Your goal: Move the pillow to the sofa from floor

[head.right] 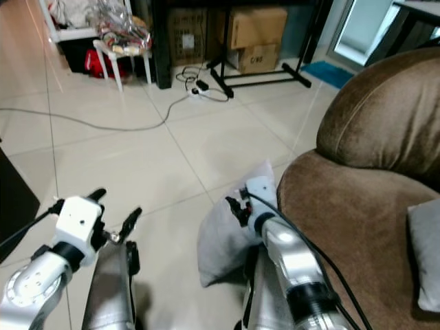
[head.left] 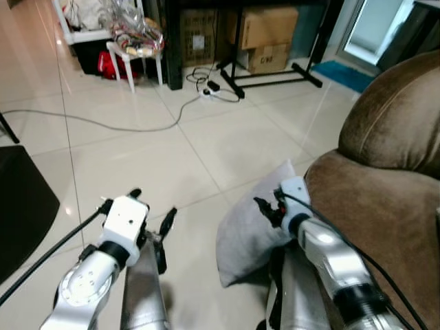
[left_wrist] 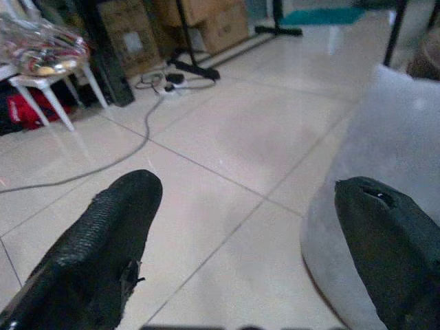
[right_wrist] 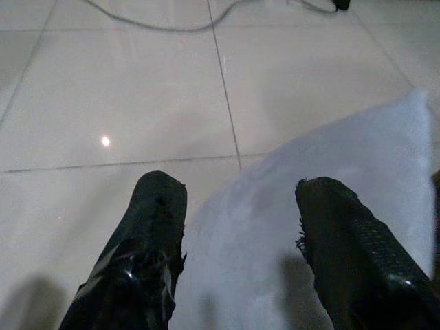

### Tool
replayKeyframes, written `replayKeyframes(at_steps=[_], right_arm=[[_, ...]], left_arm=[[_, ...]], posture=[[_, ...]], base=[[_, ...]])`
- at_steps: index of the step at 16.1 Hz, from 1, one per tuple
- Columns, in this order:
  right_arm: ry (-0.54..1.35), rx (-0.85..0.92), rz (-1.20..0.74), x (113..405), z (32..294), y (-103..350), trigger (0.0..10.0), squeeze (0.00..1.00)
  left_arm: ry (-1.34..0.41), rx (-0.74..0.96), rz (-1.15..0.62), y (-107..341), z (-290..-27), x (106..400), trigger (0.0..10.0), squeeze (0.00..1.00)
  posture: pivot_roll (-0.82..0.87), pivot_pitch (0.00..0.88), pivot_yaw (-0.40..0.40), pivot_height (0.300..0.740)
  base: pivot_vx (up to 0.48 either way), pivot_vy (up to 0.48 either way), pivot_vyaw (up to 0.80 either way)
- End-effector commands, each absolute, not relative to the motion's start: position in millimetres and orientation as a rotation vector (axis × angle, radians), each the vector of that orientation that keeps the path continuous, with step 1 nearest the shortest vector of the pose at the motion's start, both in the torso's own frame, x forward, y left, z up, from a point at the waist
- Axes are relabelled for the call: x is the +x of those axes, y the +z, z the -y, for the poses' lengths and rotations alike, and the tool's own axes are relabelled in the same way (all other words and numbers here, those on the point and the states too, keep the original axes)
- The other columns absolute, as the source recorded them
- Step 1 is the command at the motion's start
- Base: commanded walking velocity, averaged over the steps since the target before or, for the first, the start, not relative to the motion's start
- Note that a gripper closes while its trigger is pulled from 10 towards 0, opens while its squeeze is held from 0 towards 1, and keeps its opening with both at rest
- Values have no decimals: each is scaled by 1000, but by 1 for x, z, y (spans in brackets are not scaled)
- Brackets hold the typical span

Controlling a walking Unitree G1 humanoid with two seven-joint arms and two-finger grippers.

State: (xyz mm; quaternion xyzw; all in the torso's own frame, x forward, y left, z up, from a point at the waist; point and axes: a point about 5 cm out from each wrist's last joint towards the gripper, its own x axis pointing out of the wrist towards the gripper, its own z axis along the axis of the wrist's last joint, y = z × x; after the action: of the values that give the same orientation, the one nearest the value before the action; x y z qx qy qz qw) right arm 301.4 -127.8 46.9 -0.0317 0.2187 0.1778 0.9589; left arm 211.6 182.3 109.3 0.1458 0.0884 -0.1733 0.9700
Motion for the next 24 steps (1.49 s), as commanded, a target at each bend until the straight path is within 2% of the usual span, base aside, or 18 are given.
replayKeyframes(at_steps=[1, 5, 8, 11, 13, 17, 18, 19, 24], right_arm=[[347, -72, -438, 305, 128, 45, 10000, 1000], [277, -60, -377, 328, 126, 55, 10000, 1000], [132, -1, -314, 343, 141, 65, 10000, 1000], [17, -57, -394, 344, 156, 57, 10000, 1000], [7, -114, -461, 342, 162, 50, 10000, 1000], [-37, -109, -579, 333, 176, 35, 10000, 1000], [-28, -104, -614, 331, 176, 31, 10000, 933], [39, -65, -657, 328, 168, 26, 10000, 0], [200, 27, -652, 326, 147, 25, 10000, 0]], left_arm=[[-396, 287, -175, 114, -177, 208, 10000, 0], [-508, 261, -186, 118, -170, 201, 10000, 0], [-635, 184, -182, 128, -158, 190, 10000, 0], [-679, 157, -207, 128, -156, 186, 10000, 0], [-721, 120, -249, 128, -157, 181, 10000, 0], [-748, 102, -313, 127, -169, 176, 10000, 0], [-754, 98, -325, 128, -171, 176, 10000, 0], [-778, 81, -338, 131, -174, 173, 10000, 0], [-782, 73, -338, 132, -175, 175, 10000, 0]], posture=[[28, 65, -54, 445], [43, 110, -47, 445], [46, 136, -35, 445], [45, 139, -32, 445], [37, 135, -33, 445], [31, 129, -32, 445], [31, 127, -32, 445], [29, 124, -31, 445], [25, 115, -33, 445]], base=[[0, 0, 0], [0, 0, 0], [0, 0, 0], [0, 0, 0], [0, 0, 0], [0, 0, 0], [0, 0, 0], [0, 0, 0], [0, 0, 0]])
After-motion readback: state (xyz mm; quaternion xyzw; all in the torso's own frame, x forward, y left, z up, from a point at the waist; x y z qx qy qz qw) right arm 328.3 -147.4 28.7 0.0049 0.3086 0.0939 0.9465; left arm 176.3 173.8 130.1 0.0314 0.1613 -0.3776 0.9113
